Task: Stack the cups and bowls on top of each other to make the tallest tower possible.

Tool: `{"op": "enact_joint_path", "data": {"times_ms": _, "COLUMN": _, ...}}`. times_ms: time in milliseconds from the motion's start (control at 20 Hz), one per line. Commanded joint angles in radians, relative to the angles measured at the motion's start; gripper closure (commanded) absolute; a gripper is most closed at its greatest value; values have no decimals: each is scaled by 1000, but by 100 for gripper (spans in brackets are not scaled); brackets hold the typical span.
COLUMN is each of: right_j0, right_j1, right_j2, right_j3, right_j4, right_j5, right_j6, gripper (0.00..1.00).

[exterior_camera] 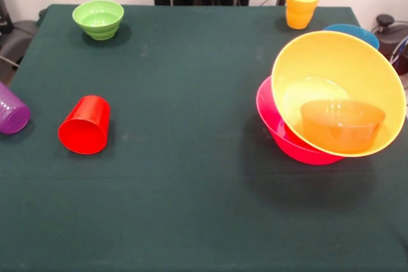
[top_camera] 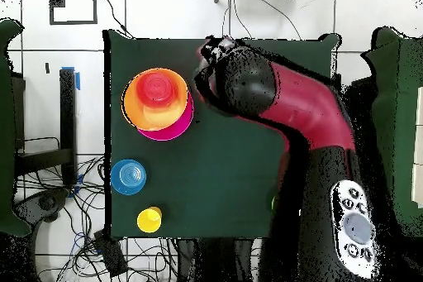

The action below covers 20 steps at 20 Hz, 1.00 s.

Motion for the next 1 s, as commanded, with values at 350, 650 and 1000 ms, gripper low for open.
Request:
{"op": "enact_joint_path", "data": {"times_ms": 350, "right_j0": -120, "right_j1": 42, "right_j2": 165, "right_j3": 140, "right_j4": -145, "right_j5": 50, "right_j6": -258, "gripper": 0}}
{"op": "enact_joint_path", "data": {"times_ms": 650, "right_j0": -145, "right_j1": 71, "right_j2": 184, "right_j3": 142, "right_j4": -203, "right_j5": 28, "right_j6": -237, "gripper": 0}}
{"op": "enact_joint_path", "data": {"times_ms": 1000, "right_j0": -122, "right_j1": 31, "right_j2": 148, "right_j3": 228, "right_j4": -245, "right_j5": -24, "right_j6": -108, "gripper": 0}}
